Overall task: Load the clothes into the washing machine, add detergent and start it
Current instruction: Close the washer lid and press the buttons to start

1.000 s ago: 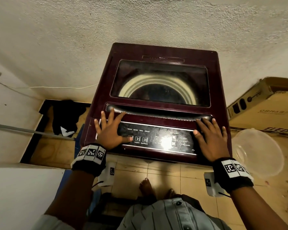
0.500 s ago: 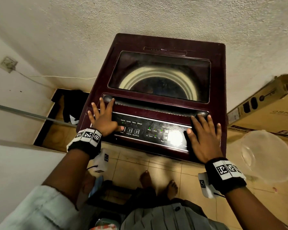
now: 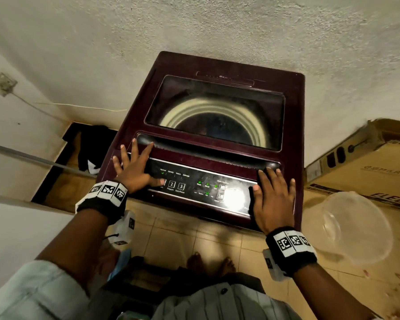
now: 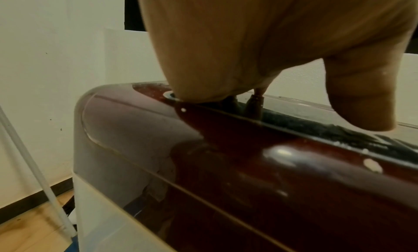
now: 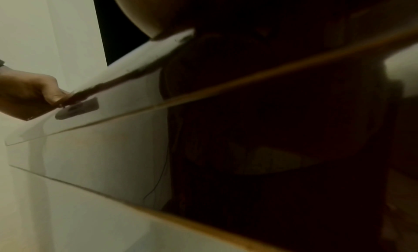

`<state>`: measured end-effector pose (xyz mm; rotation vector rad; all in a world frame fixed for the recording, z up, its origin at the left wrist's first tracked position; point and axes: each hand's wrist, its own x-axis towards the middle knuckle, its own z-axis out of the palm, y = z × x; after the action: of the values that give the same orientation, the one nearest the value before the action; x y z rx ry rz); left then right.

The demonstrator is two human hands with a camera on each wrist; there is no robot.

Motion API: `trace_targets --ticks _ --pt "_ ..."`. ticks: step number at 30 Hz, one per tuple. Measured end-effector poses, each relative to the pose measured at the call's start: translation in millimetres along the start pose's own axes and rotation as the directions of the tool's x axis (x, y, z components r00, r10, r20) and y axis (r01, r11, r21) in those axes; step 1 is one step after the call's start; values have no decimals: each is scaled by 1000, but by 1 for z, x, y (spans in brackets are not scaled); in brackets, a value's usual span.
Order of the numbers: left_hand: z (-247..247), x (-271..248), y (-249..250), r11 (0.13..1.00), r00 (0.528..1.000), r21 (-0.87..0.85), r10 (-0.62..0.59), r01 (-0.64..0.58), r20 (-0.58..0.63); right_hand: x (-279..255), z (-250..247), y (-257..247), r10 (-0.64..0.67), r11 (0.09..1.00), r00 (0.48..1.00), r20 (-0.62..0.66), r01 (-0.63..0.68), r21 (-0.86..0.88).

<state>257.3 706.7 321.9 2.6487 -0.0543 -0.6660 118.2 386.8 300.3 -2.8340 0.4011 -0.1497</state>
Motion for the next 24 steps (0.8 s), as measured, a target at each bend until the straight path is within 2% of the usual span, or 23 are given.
trace_targets --ticks 5,16,24 --pt "2 -3 -2 999 999 43 28 -27 -32 -1 3 -1 4 1000 1000 -12 -5 -19" --pt "-1 -6 -1 997 999 60 39 -41 28 -2 3 -3 30 1000 998 -56 -30 -8" --pt "1 -4 -3 994 999 95 46 -48 24 -1 4 -4 36 999 997 -67 -36 7"
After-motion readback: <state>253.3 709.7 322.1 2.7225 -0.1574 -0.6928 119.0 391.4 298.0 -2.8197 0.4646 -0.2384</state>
